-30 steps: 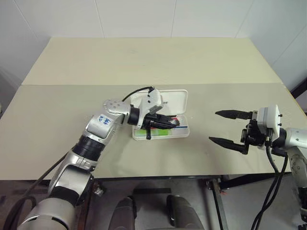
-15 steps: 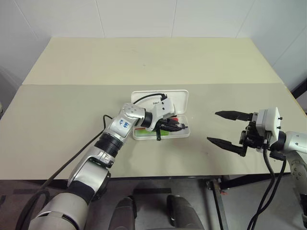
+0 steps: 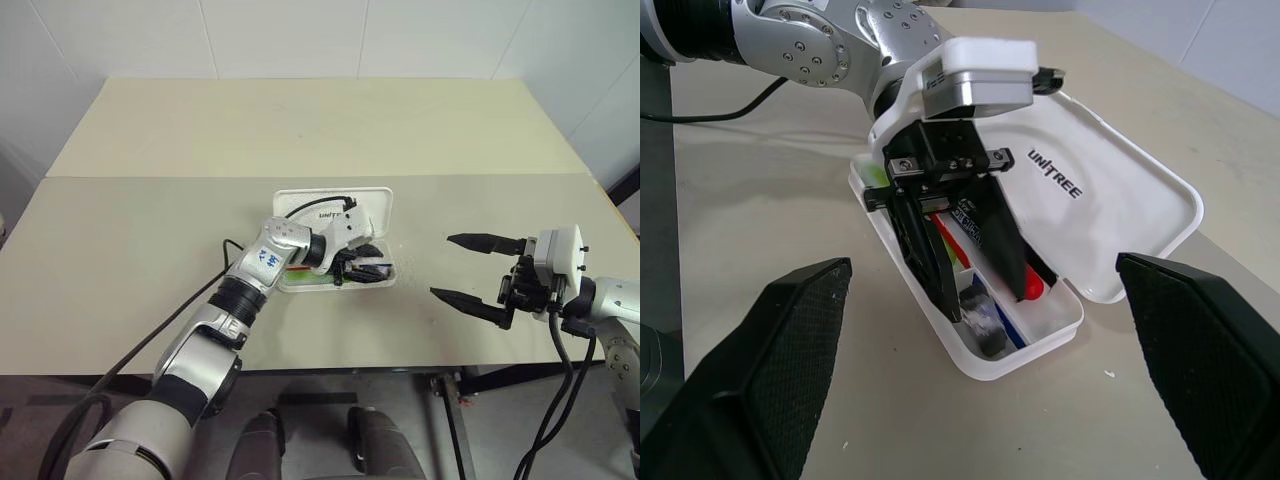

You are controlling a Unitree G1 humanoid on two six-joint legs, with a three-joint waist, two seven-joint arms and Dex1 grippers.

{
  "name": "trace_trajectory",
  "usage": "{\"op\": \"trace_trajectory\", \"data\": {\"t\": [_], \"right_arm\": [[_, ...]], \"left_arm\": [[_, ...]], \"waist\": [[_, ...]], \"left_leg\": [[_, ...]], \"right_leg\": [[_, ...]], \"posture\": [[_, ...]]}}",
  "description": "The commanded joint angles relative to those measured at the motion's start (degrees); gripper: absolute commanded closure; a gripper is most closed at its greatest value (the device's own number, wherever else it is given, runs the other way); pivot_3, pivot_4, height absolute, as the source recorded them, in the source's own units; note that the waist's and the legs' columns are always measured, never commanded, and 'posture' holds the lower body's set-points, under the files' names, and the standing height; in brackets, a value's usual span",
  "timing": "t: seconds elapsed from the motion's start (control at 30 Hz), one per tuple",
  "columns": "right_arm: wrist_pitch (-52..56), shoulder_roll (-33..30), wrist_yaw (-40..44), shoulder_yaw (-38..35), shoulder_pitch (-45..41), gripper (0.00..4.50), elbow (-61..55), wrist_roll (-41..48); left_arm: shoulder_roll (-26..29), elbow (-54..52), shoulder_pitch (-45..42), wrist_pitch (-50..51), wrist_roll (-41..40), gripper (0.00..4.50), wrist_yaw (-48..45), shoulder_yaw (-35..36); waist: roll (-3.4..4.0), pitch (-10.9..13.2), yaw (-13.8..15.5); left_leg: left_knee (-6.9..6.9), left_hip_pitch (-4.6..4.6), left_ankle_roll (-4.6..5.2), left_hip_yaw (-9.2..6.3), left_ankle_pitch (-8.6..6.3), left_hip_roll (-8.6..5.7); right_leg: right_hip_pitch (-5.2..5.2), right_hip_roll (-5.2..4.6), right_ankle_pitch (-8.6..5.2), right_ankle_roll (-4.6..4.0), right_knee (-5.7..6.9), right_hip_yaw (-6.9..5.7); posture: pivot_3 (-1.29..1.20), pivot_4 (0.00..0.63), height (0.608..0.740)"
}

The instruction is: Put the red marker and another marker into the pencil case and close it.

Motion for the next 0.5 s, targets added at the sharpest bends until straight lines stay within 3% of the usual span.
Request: {"op": "trace_trajectory", "data": {"t": [0.03, 0.2, 0.37, 0.5], "right_arm": [[-0.24, -0.51, -0.19, -1.75, -0.63, 0.00, -1.71, 1.06], [-0.34, -0.35, 0.08, -1.15, -1.36, 0.00, -1.13, 0.96], [-0.75, 0.15, 0.92, 0.18, -3.11, 0.00, 0.21, 0.63], [-1.35, 0.56, 2.24, 1.46, -4.97, 0.00, 1.75, 0.42]], "left_arm": [[-0.49, -1.23, -1.78, -1.69, -0.08, 1.15, -0.06, 1.28], [0.16, -5.21, -1.40, -0.71, -1.95, 1.15, -2.08, 2.55], [4.94, -13.82, 1.13, 4.01, -3.44, 0.04, -4.44, 4.12], [9.38, -20.56, 4.01, 10.58, -6.94, 0.04, -3.73, 9.06]], "waist": [[0.00, 0.00, -0.03], [0.00, 0.00, -0.05], [0.01, -0.01, -0.21], [0.02, -0.01, -0.24]], "left_leg": [[0.00, 0.00, 0.00, 0.00, 0.00, 0.00], [0.00, 0.00, 0.00, 0.00, 0.00, 0.00], [-0.02, 0.02, 0.00, 0.00, 0.00, 0.01], [-0.03, 0.04, 0.00, -0.01, 0.00, 0.02]], "right_leg": [[0.00, 0.00, 0.01, 0.01, 0.00, 0.00], [0.00, 0.01, 0.01, 0.01, 0.01, 0.00], [-0.01, 0.03, 0.01, 0.02, 0.03, 0.00], [0.00, 0.03, 0.00, 0.02, 0.08, 0.00]], "posture": [[0.00, 0.150, 0.740], [0.00, 0.150, 0.740], [0.00, 0.150, 0.740], [0.00, 0.150, 0.740]]}}
